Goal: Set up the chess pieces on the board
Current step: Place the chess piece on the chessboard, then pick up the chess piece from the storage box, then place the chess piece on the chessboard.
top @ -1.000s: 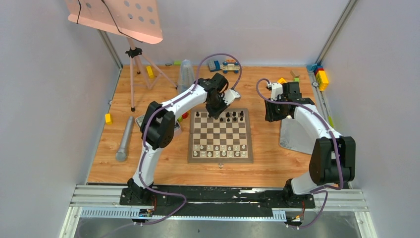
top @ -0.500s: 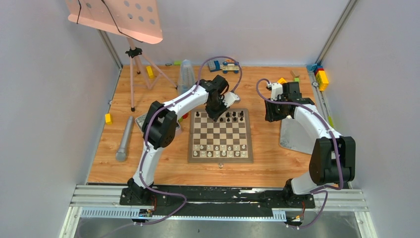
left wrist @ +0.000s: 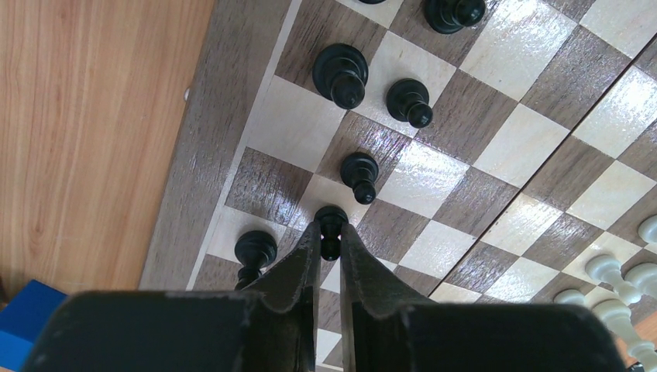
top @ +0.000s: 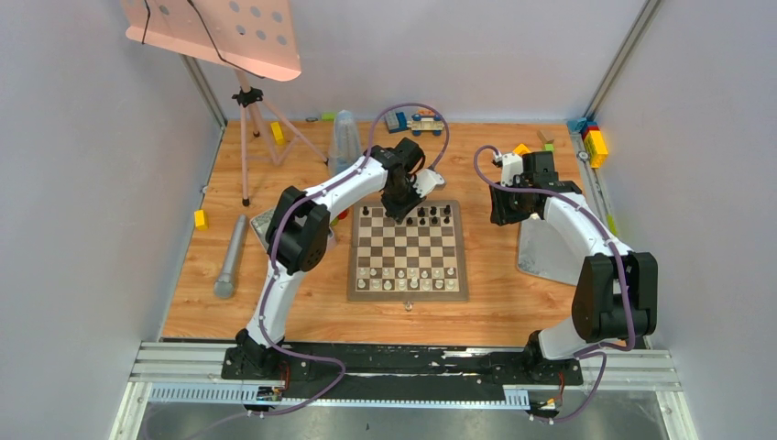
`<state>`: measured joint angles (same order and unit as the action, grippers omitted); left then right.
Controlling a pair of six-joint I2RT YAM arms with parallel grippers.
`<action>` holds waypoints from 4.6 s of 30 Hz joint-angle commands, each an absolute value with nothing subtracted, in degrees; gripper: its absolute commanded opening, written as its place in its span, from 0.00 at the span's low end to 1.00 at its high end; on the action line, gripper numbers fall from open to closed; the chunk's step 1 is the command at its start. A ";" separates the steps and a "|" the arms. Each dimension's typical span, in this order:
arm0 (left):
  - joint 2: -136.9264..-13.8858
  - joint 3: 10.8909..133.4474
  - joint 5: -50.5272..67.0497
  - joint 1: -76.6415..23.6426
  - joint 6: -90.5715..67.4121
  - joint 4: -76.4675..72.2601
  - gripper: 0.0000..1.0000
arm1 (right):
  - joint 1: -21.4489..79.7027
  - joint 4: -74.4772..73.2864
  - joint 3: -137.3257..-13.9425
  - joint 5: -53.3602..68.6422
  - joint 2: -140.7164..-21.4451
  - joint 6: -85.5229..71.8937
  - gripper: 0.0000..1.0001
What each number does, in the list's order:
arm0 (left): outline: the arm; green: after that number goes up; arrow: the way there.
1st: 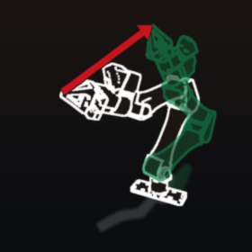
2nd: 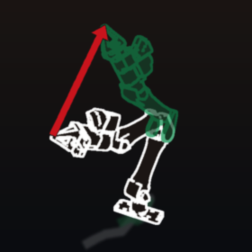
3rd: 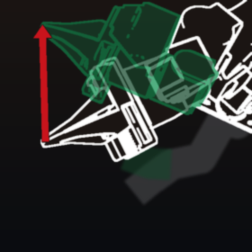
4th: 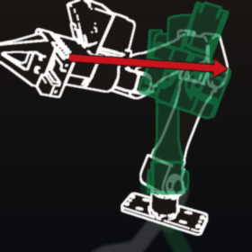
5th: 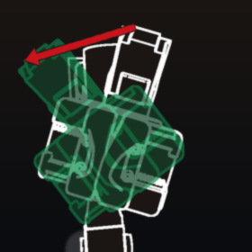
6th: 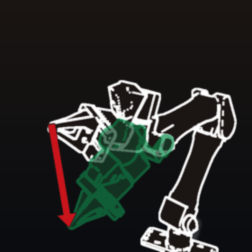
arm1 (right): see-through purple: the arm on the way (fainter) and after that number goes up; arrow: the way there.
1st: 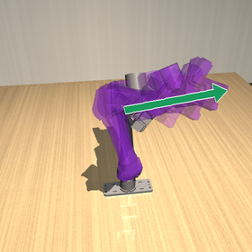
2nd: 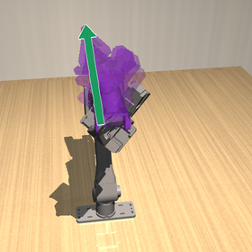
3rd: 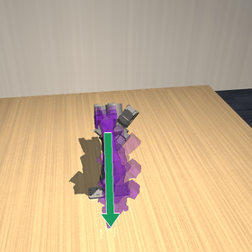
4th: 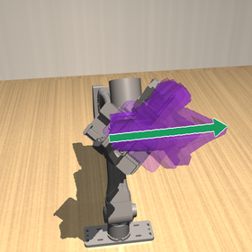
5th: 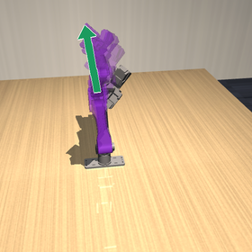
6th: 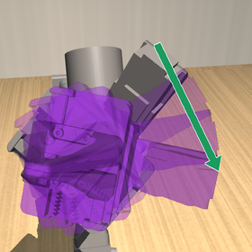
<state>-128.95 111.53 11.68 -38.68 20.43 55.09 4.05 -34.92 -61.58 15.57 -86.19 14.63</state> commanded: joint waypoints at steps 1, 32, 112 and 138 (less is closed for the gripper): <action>-129.58 113.45 12.05 -39.44 20.19 55.72 0.19 | 4.12 -34.59 -63.54 16.10 -86.58 15.23 0.32; -110.11 104.10 6.38 -39.14 21.20 55.20 0.47 | 4.14 -34.83 -63.72 16.41 -86.84 15.29 0.32; -86.65 68.98 25.80 -6.03 25.51 43.39 0.23 | 4.91 -34.93 -65.04 30.11 -85.78 13.93 0.32; -82.35 71.57 24.96 -29.17 16.97 30.71 0.19 | 22.56 -20.35 -88.73 67.89 -109.96 -14.98 0.46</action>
